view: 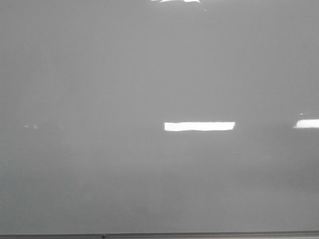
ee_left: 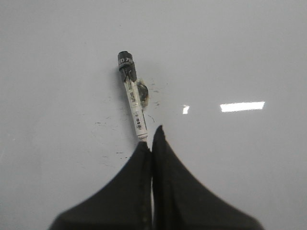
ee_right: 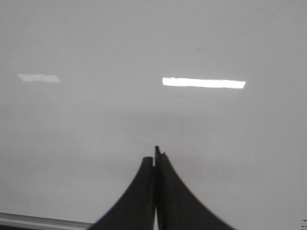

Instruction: Write number 6 on whiteboard

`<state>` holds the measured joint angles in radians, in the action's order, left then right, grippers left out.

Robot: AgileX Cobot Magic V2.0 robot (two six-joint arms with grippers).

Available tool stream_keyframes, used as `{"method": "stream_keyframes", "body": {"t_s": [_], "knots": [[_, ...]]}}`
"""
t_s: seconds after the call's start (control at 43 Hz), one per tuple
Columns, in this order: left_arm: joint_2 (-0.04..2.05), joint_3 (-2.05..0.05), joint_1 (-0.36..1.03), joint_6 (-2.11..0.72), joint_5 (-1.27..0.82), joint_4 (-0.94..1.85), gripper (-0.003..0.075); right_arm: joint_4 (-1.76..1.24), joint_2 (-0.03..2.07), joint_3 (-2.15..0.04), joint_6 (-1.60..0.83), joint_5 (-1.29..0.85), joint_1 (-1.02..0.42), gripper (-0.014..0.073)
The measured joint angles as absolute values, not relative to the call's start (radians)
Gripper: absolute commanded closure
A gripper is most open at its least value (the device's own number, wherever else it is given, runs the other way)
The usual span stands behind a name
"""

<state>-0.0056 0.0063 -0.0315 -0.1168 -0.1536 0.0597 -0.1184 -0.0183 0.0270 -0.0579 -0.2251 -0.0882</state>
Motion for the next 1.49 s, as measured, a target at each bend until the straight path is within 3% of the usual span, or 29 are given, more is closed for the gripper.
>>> {"method": "stream_keyframes", "body": {"t_s": [1.279,1.488], "knots": [[-0.006,0.006,-0.032,-0.117,-0.154,0.06,0.0741,-0.118,-0.018,0.027,-0.058,-0.225,-0.088,0.0653],[-0.006,0.006,-0.032,-0.117,-0.073,0.087,0.0741,-0.118,-0.018,0.027,-0.058,-0.177,-0.088,0.0653]]}}
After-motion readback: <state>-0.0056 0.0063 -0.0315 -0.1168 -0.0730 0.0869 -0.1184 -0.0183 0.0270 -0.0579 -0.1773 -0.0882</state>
